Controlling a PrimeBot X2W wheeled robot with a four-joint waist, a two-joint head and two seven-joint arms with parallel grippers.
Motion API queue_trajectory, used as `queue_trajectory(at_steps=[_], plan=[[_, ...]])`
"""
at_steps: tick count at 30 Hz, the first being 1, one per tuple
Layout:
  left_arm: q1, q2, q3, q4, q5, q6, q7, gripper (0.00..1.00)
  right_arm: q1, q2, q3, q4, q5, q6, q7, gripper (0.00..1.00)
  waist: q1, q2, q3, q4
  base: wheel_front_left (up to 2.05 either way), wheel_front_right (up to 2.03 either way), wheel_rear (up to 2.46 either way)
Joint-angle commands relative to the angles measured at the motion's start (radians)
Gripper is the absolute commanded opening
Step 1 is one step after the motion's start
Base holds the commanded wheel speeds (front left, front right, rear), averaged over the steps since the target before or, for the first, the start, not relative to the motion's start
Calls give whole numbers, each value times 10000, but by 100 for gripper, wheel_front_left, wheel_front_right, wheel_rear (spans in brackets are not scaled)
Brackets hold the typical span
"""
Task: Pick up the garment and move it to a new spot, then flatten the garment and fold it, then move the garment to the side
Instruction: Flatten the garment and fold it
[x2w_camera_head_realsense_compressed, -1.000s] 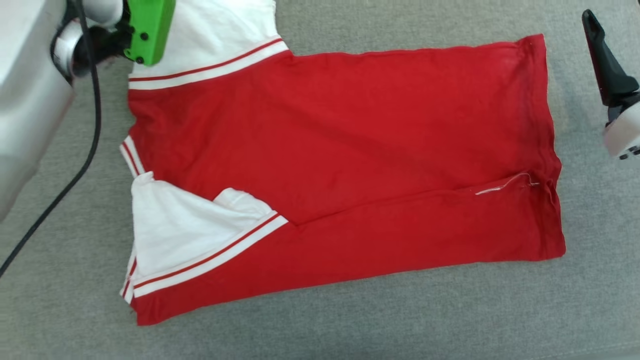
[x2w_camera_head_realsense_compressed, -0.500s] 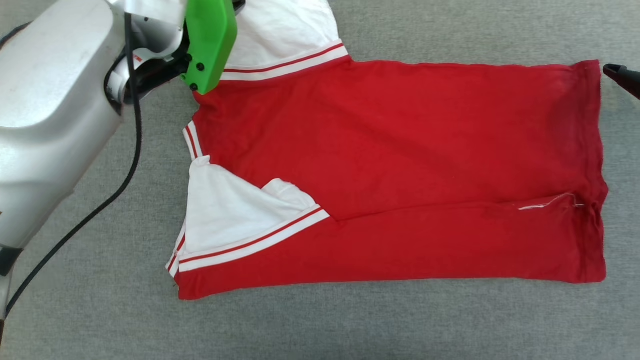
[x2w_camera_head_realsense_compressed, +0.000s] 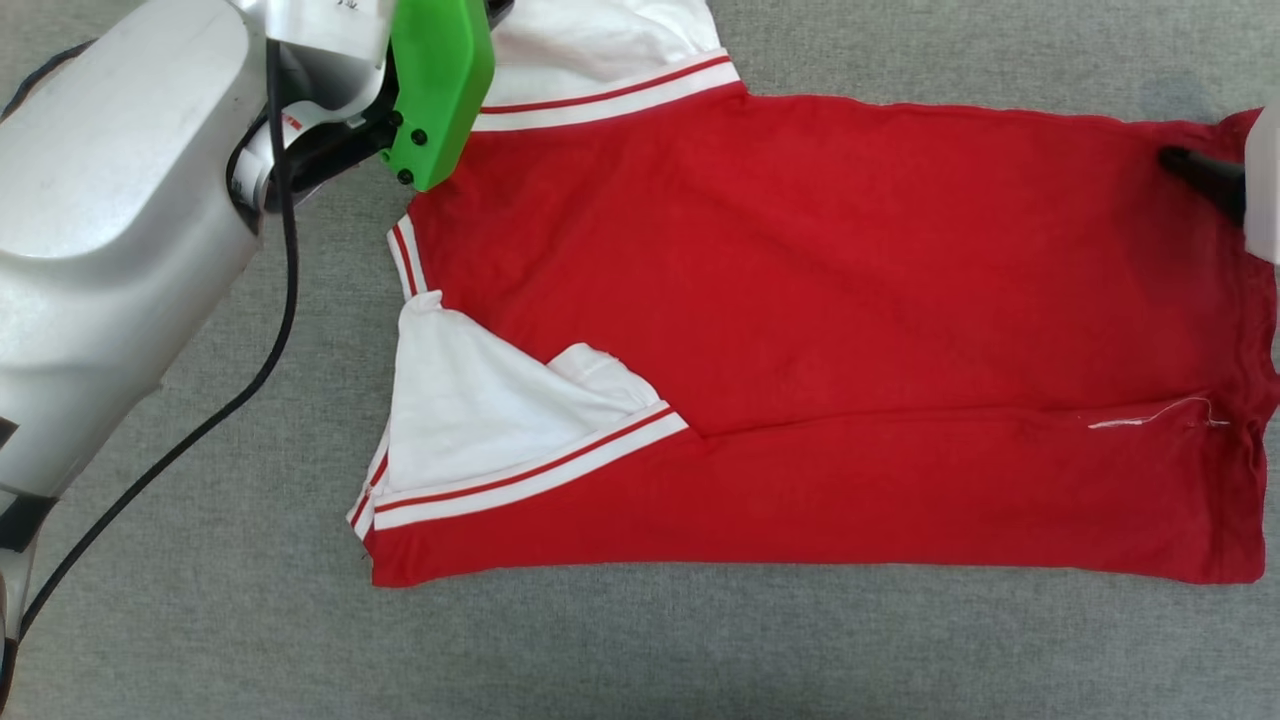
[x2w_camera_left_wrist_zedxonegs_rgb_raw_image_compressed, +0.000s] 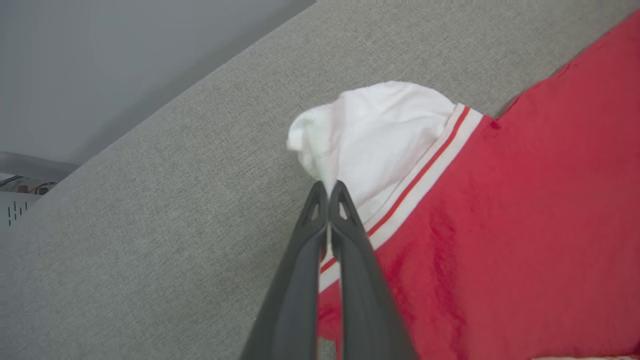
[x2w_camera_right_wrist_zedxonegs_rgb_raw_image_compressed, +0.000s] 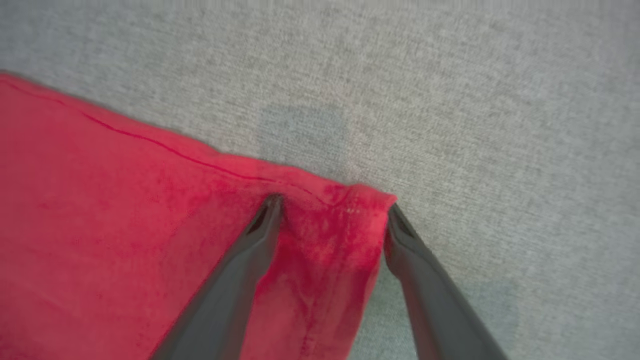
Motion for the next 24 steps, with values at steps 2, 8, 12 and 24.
queue_trajectory(at_steps=[2, 8, 12, 24], plan=[[243, 83, -31, 156, 75, 3, -199, 0, 328, 240, 376, 280, 33, 6, -720, 0, 0, 0, -354, -147, 0, 0, 0], [968, 272, -195, 280, 9, -12, -932, 0, 601, 112, 585, 324, 235, 6, -2778, 0, 0, 0, -1405, -283, 0, 0, 0], [1706, 445, -350, 118, -102, -16, -1387, 0, 1215, -60, 839, 87, 456, 6, -3712, 0, 0, 0, -2130, -316, 0, 0, 0], [4490, 1430, -665, -1347, -494, 667, -2576, 0, 4132, -642, 679, -1256, 729, 6, -5088, 0, 0, 0, -3541, -175, 0, 0, 0]])
